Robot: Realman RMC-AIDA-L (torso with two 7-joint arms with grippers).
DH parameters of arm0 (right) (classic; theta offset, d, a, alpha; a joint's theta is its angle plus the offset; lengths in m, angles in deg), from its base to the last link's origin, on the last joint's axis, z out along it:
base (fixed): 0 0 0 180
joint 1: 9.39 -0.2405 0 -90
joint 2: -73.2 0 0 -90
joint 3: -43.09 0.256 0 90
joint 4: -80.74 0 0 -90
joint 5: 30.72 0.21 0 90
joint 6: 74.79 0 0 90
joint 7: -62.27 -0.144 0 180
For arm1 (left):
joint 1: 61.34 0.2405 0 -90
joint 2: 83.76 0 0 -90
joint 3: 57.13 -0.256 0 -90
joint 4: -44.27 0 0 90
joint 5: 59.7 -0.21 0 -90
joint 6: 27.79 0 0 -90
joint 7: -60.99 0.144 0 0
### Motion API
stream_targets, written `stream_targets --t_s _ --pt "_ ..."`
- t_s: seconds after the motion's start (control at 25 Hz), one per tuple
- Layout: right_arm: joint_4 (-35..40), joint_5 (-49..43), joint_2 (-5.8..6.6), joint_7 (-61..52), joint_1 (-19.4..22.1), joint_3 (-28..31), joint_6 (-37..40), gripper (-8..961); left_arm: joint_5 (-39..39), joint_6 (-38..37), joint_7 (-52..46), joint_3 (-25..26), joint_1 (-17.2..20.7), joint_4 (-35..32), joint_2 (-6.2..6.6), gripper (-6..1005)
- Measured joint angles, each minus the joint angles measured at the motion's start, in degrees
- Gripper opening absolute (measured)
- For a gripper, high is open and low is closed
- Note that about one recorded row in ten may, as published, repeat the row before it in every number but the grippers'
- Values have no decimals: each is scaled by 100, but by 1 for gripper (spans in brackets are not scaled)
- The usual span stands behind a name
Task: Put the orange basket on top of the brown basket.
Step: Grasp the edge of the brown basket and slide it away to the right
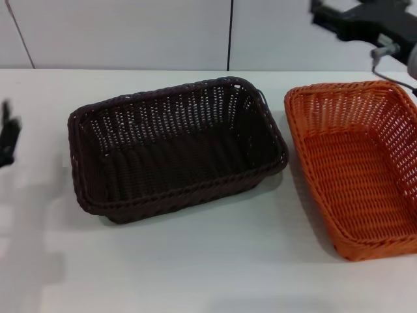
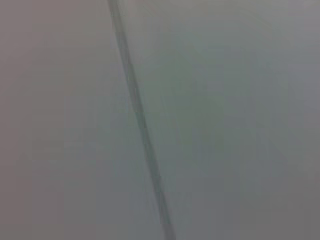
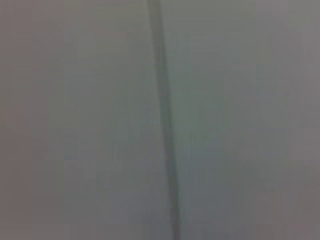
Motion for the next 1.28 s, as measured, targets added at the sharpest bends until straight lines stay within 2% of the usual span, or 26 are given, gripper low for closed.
stream_targets --t_s 0.04,0.08,0.16,0.2,0.24,0.28,0.32,0.36,0.4,0.44,0.52,0.72,0.88,1.08,1.28 --pt "253 -58 -15 73 -53 147 623 835 312 -66 -221 10 -115 -449 -16 827" --pt "541 -87 -37 193 -128 328 1363 835 1081 -67 -344 -42 -385 -1109 -18 827" --pt "1064 -59 -137 535 -347 777 2956 835 1587 -161 -576 -57 -650 -1782 -27 827" --pt "1568 23 -393 1218 -721 1538 5216 835 1821 -245 -835 -57 -843 -2291 -34 827" --pt "1568 23 -393 1218 -721 1538 5216 835 1821 -245 -835 -57 -843 -2291 -34 827" --pt "1687 40 -535 1517 -880 1887 5901 835 1887 -260 -926 -45 -873 -2400 -35 827" --pt "1687 40 -535 1517 -880 1887 5901 835 1930 -262 -980 -27 -896 -2470 -33 827" --pt "1793 48 -801 2092 -1179 2554 7158 835 1930 -262 -980 -27 -896 -2470 -33 827" --pt "1793 48 -801 2092 -1179 2554 7158 835 2009 -264 -1011 48 -898 -2524 -26 827" --pt "1815 47 -870 2329 -1310 2858 7717 835 2026 -264 -1012 66 -898 -2532 -24 827" --pt "1803 48 -930 2637 -1523 3246 8596 835 2093 -263 -1015 115 -899 -2551 -19 827" --pt "1828 17 -875 2845 -1606 3544 9831 835 2305 -254 -1016 142 -960 -2678 -20 827" --pt "2005 11 -894 2974 -1532 3570 10464 835 2435 -234 -1003 142 -965 -2694 -20 827" --pt "1939 -13 -927 3093 -1465 3527 10841 835 2553 -229 -977 142 -972 -2700 -28 827" --pt "1804 -251 -957 3276 -1367 3454 10841 835 2618 -181 -969 123 -981 -2702 -29 827"
